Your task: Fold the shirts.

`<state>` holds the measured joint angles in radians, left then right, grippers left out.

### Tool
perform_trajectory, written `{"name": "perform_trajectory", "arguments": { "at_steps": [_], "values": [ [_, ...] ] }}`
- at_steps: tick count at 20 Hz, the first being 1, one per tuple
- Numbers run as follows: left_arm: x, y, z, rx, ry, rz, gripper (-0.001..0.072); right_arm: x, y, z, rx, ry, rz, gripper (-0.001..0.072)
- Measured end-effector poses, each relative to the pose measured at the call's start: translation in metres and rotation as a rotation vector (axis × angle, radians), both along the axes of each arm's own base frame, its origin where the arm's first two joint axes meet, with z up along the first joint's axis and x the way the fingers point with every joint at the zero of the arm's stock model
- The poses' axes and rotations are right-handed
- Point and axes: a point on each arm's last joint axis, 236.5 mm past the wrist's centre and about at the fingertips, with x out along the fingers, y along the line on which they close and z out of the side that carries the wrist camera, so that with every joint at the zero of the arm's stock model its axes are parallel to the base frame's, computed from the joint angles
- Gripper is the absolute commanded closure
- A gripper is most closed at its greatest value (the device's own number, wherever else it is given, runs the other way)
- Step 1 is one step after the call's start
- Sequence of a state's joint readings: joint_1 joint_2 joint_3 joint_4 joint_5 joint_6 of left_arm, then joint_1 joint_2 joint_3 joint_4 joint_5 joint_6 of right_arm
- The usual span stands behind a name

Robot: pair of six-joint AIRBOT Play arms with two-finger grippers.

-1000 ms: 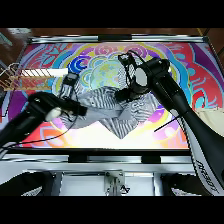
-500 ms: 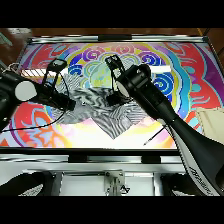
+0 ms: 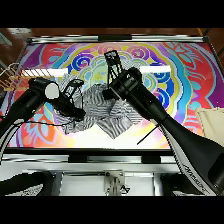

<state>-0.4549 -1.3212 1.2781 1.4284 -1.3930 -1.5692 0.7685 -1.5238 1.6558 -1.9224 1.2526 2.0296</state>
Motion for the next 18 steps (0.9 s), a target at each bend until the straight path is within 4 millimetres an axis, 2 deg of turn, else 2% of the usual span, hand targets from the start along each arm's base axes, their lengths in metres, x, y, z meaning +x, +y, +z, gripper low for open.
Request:
{"name": "perform_trajectory", "arguments": {
  "at_steps": [2, 4, 5, 7, 9, 11, 14, 16, 17, 18],
  "values": [
    [0.005, -0.002, 0.01, -0.03, -0.018, 0.012, 0.0159, 0.003, 0.001, 0.0, 0.004, -0.011, -0.001, 0.0631],
    [0.015, 0.005, 0.031, -0.067, -0.067, 0.05, 0.0158, 0.004, 0.001, 0.0, 0.002, -0.013, -0.003, 0.0631],
    [0.02, 0.014, 0.044, -0.081, -0.098, 0.078, 0.0159, 0.004, 0.001, 0.0, 0.001, -0.013, -0.004, 0.0631],
    [0.031, 0.046, 0.072, -0.106, -0.169, 0.16, 0.0158, 0.004, 0.0, -0.001, -0.005, -0.012, -0.007, 0.0631],
    [0.04, 0.094, 0.098, -0.108, -0.246, 0.271, 0.0148, 0.004, -0.001, -0.001, -0.008, -0.011, -0.009, 0.0631],
    [0.047, 0.154, 0.111, -0.086, -0.3, 0.401, 0.0149, 0.004, -0.001, -0.002, -0.008, -0.011, -0.009, 0.0631],
    [0.049, 0.245, 0.112, -0.037, -0.336, 0.607, 0.015, 0.003, -0.001, -0.002, -0.007, -0.009, -0.009, 0.0631],
    [0.046, 0.295, 0.104, -0.005, -0.34, 0.708, 0.015, 0.003, -0.001, -0.002, -0.007, -0.008, -0.008, 0.0631],
    [0.045, 0.318, 0.099, 0.012, -0.343, 0.743, 0.0135, 0.003, -0.001, -0.002, -0.008, -0.008, -0.007, 0.0631],
    [0.045, 0.338, 0.094, 0.025, -0.351, 0.774, -0.0001, 0.003, -0.001, -0.002, -0.01, -0.008, -0.003, 0.0631]
  ]
}}
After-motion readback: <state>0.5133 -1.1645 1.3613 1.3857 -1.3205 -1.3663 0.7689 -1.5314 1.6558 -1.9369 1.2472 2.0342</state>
